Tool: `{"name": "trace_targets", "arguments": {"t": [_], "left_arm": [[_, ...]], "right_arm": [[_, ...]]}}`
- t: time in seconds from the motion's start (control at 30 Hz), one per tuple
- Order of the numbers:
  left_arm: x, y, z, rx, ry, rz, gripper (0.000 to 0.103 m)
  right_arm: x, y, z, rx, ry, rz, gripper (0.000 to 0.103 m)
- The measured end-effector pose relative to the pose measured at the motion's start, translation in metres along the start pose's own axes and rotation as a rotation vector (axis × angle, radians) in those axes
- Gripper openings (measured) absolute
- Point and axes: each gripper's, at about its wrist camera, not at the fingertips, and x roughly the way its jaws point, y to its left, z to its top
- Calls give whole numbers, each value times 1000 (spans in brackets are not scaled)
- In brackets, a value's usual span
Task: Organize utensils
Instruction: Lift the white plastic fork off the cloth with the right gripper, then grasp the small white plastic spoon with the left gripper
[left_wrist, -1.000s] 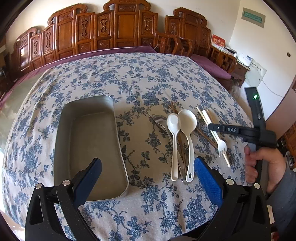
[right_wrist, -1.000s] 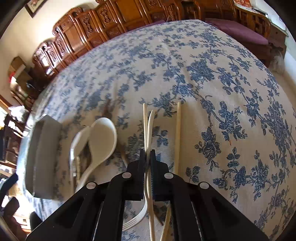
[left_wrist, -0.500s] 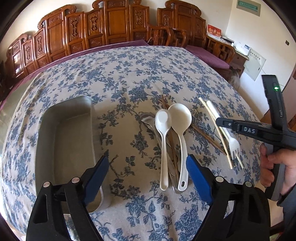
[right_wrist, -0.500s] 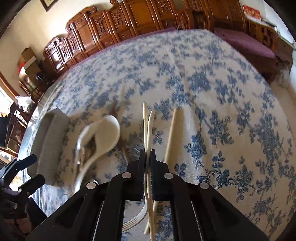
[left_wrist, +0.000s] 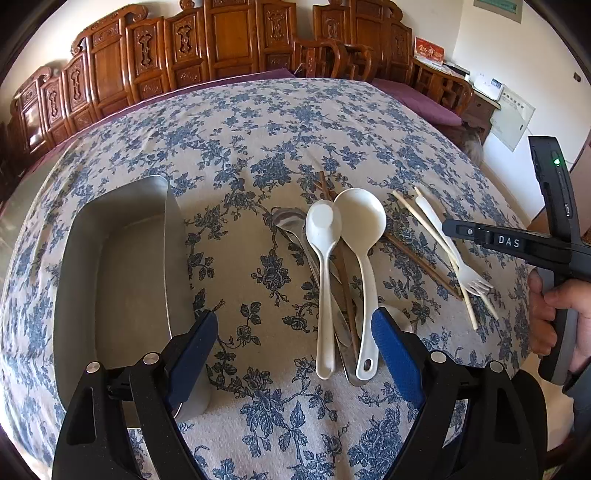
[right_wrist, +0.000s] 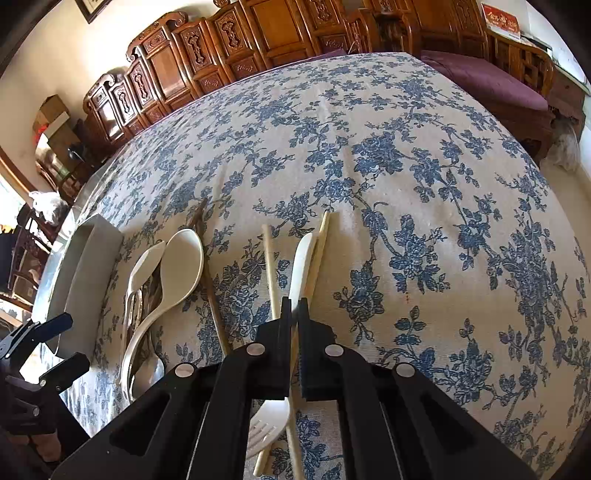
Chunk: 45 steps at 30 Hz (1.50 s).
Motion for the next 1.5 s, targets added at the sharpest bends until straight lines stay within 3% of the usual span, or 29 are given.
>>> {"name": "trace_targets", "arguments": {"t": [0.4,0.53,0.63,0.97,1.0,1.07,1.1,1.33,1.5], "left_arm": [[2,-2,1,-3,-4,2,82],[0,-1,-2,-3,-8,7,82],[-2,2,-2,-10,-13,8,82],[-4,5,-2,-20,-16,3,82],[-3,5,-2,-21,-15,3,82],[-3,5,-1,-22,-16,0,82],[-3,4,0,-21,-19,-1,82],[5,-2,7,0,-6,-41,51],[22,-4,10,-1,43,-75,40]], "right_arm": [[7,17,2,-77,11,-41,7],[13,23,7,-100,24,-60,23],[17,28,11,-107,32,-75,24],[28,34,16,-78,45,-96,24],[28,35,17,-79,45,-105,22],[29,32,17,-70,56,-95,6],[28,31,17,-65,59,-88,5],[4,26,18,-19,26,0,5],[-20,29,21,-34,-20,21,5]]}}
